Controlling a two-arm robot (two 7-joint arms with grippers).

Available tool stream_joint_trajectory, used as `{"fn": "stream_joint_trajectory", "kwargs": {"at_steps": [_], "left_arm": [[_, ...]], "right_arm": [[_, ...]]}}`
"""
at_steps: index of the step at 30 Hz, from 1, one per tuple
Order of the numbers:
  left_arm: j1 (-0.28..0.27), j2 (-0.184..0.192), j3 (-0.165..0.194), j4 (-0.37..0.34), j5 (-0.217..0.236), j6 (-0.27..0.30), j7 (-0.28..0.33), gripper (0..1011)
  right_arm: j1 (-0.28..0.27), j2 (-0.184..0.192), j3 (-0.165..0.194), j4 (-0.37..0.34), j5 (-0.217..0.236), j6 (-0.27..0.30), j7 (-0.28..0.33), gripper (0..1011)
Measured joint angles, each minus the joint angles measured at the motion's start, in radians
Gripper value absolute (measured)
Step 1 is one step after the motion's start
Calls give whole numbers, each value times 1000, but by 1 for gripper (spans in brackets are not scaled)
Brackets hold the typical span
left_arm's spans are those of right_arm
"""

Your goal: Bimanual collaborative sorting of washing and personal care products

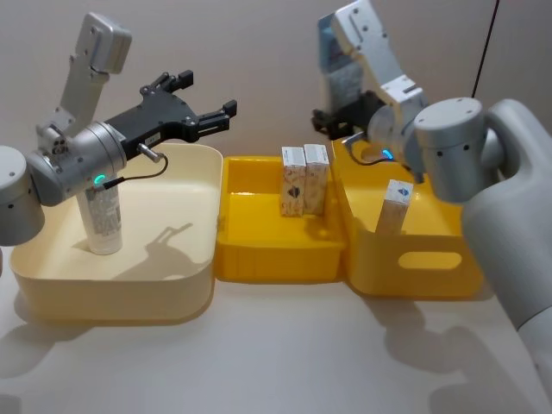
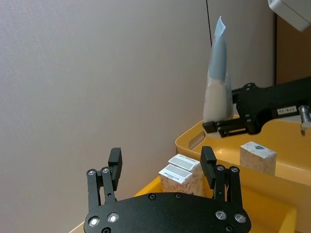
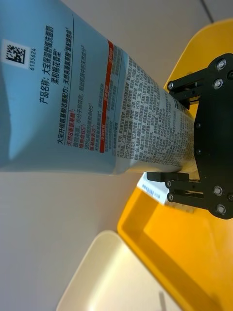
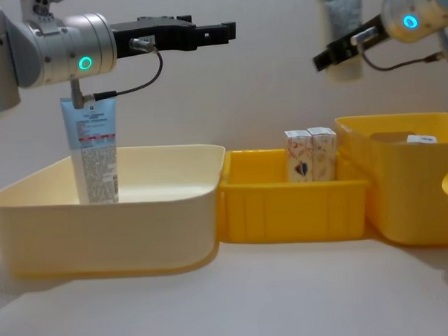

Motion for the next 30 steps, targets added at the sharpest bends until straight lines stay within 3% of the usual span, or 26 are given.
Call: {"fn": "stream_joint_trajectory", "kwargs": {"at_steps": [12, 17, 27, 30], "left_arm": [[0, 0, 0, 0, 0, 0, 0, 1003], [0, 0, 0, 0, 0, 0, 0, 1003], [0, 0, 0, 0, 0, 0, 0, 1003], [0, 0, 0, 0, 0, 0, 0, 1003]], "right_arm": [[15, 7, 34, -22, -54, 118, -113, 660], [36, 9, 32, 0, -81, 179, -139, 661], [64, 4, 32, 44, -108, 238, -167, 661], [69, 3, 32, 50, -112, 248, -171, 718]]}}
